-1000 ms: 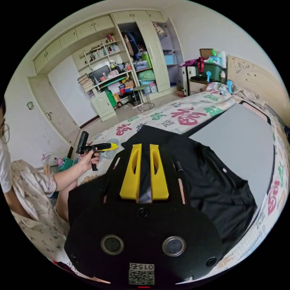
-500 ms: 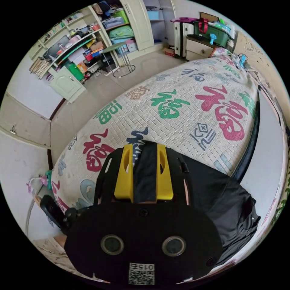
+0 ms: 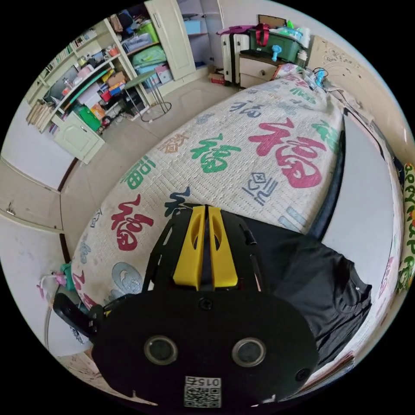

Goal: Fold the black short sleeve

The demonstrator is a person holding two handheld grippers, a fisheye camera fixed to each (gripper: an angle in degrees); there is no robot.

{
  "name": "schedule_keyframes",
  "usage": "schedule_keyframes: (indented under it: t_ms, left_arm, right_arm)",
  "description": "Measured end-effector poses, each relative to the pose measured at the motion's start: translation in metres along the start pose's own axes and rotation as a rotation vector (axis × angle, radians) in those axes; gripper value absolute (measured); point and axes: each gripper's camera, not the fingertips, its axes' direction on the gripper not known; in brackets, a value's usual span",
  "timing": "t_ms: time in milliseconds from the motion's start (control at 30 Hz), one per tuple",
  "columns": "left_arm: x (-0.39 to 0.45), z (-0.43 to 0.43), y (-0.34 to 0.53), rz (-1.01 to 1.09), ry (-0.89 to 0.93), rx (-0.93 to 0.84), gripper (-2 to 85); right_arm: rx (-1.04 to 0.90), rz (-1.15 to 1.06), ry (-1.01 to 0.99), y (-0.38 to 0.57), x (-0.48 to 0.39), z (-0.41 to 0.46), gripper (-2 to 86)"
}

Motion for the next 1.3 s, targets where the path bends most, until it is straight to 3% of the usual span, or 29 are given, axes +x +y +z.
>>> schedule_keyframes:
  t_ms: [267,467,667,833,1033,1167,1300]
  left_arm:
    - [0.174,0.013,-0.017,0.461,0.130,-0.029,0.3]
    - [0.259,0.074,-0.010,0.641,0.191,-0.218,0.2]
    - [0.330,0.105,-0.002,0.831,0.142,-0.295,-0.1]
    - [0.338,0.113,-0.023,0.839,0.193,-0.336,0.4]
    - [0.302,0.105,-0.066,0.715,0.009,-0.235,6.6]
    - [0.293,0.118,-0.077,0.674,-0.013,-0.215,7.8]
    - [0.294,0.135,-0.080,0.668,-0.047,-0.255,6.8]
  right_arm:
    - [0.183,0.177,-0.061,0.138,0.134,-0.123,-0.6]
    - [0.199,0.326,-0.039,0.256,0.191,-0.123,-0.5]
    - [0.191,0.419,-0.060,0.318,0.217,-0.103,-0.2]
    - [0.173,0.461,-0.012,0.345,0.227,-0.100,1.0]
    - [0.215,0.398,0.063,0.379,0.211,-0.117,6.3]
    - [0.253,0.077,-0.081,0.404,0.143,-0.126,7.2]
    - [0.126,-0.139,-0.027,0.418,0.071,-0.103,10.3]
